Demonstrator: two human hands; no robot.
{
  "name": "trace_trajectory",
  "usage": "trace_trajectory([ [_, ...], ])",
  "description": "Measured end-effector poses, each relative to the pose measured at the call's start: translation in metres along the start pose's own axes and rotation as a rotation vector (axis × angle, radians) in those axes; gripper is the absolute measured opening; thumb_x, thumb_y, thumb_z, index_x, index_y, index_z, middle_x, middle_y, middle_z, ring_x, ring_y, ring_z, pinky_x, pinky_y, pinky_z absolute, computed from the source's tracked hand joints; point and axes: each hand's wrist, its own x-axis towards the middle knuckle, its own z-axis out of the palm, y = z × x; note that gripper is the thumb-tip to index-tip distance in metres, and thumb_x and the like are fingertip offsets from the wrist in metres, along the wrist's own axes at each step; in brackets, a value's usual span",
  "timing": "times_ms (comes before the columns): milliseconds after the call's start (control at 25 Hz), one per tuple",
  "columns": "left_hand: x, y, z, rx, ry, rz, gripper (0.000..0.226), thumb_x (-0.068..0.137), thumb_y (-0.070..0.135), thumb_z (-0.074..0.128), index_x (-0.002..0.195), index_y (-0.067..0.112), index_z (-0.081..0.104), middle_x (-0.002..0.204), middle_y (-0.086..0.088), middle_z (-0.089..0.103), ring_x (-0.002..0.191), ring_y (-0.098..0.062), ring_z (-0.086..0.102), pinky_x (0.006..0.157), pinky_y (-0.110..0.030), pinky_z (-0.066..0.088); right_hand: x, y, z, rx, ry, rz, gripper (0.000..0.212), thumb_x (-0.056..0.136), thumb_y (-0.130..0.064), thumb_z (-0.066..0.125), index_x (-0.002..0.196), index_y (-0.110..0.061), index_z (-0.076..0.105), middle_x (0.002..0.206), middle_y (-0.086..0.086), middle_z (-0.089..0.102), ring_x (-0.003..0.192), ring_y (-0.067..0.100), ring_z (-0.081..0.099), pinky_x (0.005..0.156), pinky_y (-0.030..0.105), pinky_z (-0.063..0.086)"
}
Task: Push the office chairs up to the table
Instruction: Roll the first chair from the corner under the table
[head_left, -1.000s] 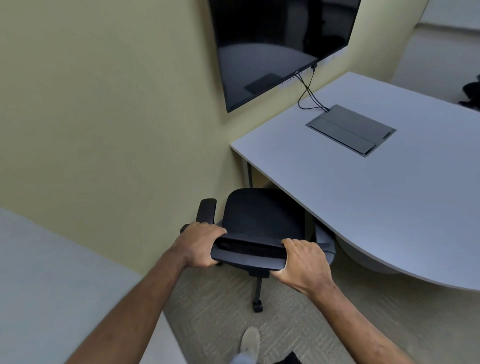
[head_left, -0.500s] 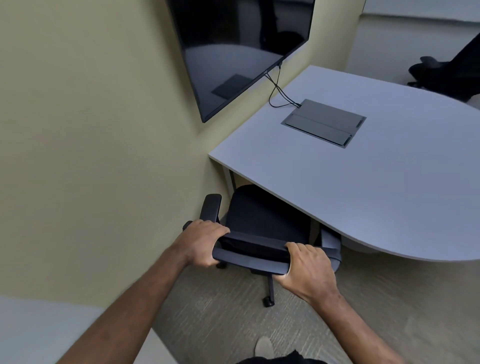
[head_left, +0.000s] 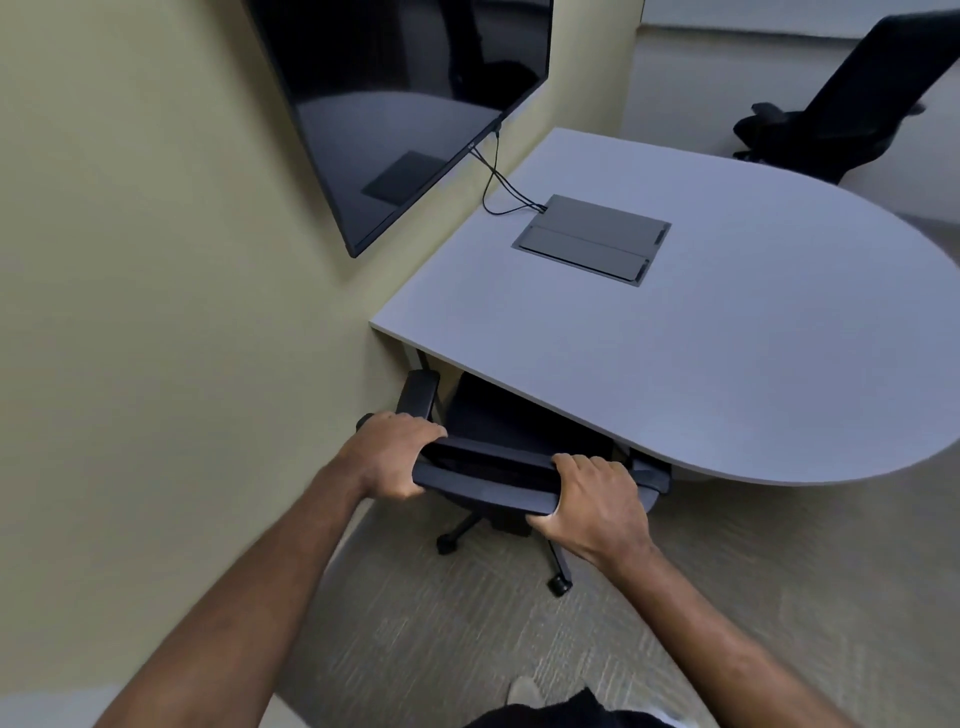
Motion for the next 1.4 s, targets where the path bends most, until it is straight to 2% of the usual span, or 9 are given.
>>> trace_trajectory([
  [160, 0.028, -0.014, -0.007, 0.029, 0.027, -0.004, 0.044, 0.068, 0.05, 0.072, 0.109, 0.033, 0.063, 0.097, 0.012, 0.068, 0.089, -0.018, 0.065, 0.079, -0.038, 0.049, 0.022, 0.001, -0.002, -0.011, 0.005, 0.024, 0.078, 0.07, -0.085, 0.044, 0.113, -0.022, 0.064, 0.094, -0.005, 0.069, 0.087, 0.02, 0.065, 0.082, 0.04, 0.05],
  [320, 0.058, -0.019, -0.009, 0.004, 0.06, -0.026, 0.047, 0.068, 0.051, 0.071, 0.112, 0.036, 0.062, 0.104, 0.016, 0.067, 0.097, -0.014, 0.062, 0.084, -0.036, 0.034, 0.047, 0.008, -0.005, 0.01, -0.016, 0.046, 0.074, 0.071, -0.082, 0.045, 0.111, -0.022, 0.062, 0.095, -0.004, 0.069, 0.088, 0.021, 0.065, 0.082, 0.04, 0.053],
  [400, 0.071, -0.016, -0.013, -0.024, 0.052, -0.041, 0.039, 0.068, 0.053, 0.069, 0.103, 0.041, 0.056, 0.099, 0.02, 0.063, 0.097, -0.012, 0.061, 0.085, -0.037, 0.031, 0.058, 0.014, -0.006, 0.017, -0.025, 0.058, 0.073, 0.072, -0.081, 0.047, 0.11, -0.021, 0.062, 0.095, -0.003, 0.069, 0.087, 0.022, 0.064, 0.081, 0.04, 0.053],
  [480, 0.083, -0.016, -0.018, -0.032, 0.029, -0.05, 0.036, 0.067, 0.053, 0.068, 0.096, 0.046, 0.048, 0.093, 0.022, 0.058, 0.094, -0.012, 0.059, 0.085, -0.039, 0.032, 0.069, 0.017, -0.006, 0.017, -0.024, 0.066, 0.071, 0.073, -0.081, 0.051, 0.109, -0.02, 0.063, 0.093, -0.002, 0.068, 0.083, 0.022, 0.062, 0.078, 0.039, 0.05],
  [600, 0.093, -0.027, -0.02, -0.032, 0.016, -0.06, 0.033, 0.07, 0.053, 0.069, 0.095, 0.046, 0.049, 0.092, 0.022, 0.058, 0.093, -0.012, 0.059, 0.09, -0.041, 0.036, 0.083, 0.012, -0.003, 0.019, -0.019, 0.076, 0.07, 0.074, -0.08, 0.052, 0.106, -0.019, 0.063, 0.089, -0.002, 0.066, 0.079, 0.023, 0.059, 0.074, 0.039, 0.048],
  [920, 0.119, -0.07, -0.026, -0.02, 0.017, -0.062, 0.049, 0.071, 0.048, 0.075, 0.118, 0.037, 0.063, 0.112, 0.016, 0.064, 0.11, -0.015, 0.056, 0.109, -0.044, 0.031, 0.122, -0.014, -0.001, 0.054, -0.046, 0.137, 0.066, 0.078, -0.077, 0.054, 0.104, -0.016, 0.059, 0.09, 0.0, 0.064, 0.08, 0.024, 0.059, 0.076, 0.041, 0.051],
  [1160, 0.141, -0.102, -0.029, 0.02, 0.015, -0.091, 0.043, 0.069, 0.046, 0.072, 0.109, 0.036, 0.061, 0.107, 0.015, 0.062, 0.108, -0.017, 0.057, 0.111, -0.049, 0.027, 0.157, -0.042, 0.0, 0.084, -0.058, 0.161, 0.064, 0.081, -0.072, 0.058, 0.109, -0.014, 0.059, 0.097, 0.004, 0.065, 0.085, 0.026, 0.06, 0.079, 0.042, 0.05],
  [1320, 0.142, -0.121, -0.021, 0.026, 0.037, -0.066, 0.067, 0.071, 0.049, 0.073, 0.134, 0.028, 0.061, 0.128, 0.008, 0.064, 0.123, -0.021, 0.055, 0.117, -0.053, 0.023, 0.166, -0.049, 0.004, 0.092, -0.056, 0.167, 0.064, 0.082, -0.073, 0.06, 0.107, -0.013, 0.059, 0.094, 0.003, 0.063, 0.083, 0.026, 0.058, 0.078, 0.042, 0.048],
  [1400, 0.142, -0.126, -0.022, 0.026, 0.041, -0.065, 0.068, 0.07, 0.052, 0.068, 0.133, 0.028, 0.06, 0.128, 0.007, 0.064, 0.123, -0.021, 0.055, 0.118, -0.053, 0.023, 0.17, -0.053, 0.004, 0.108, -0.06, 0.167, 0.063, 0.082, -0.071, 0.061, 0.106, -0.013, 0.058, 0.094, 0.003, 0.063, 0.083, 0.026, 0.058, 0.079, 0.043, 0.048],
])
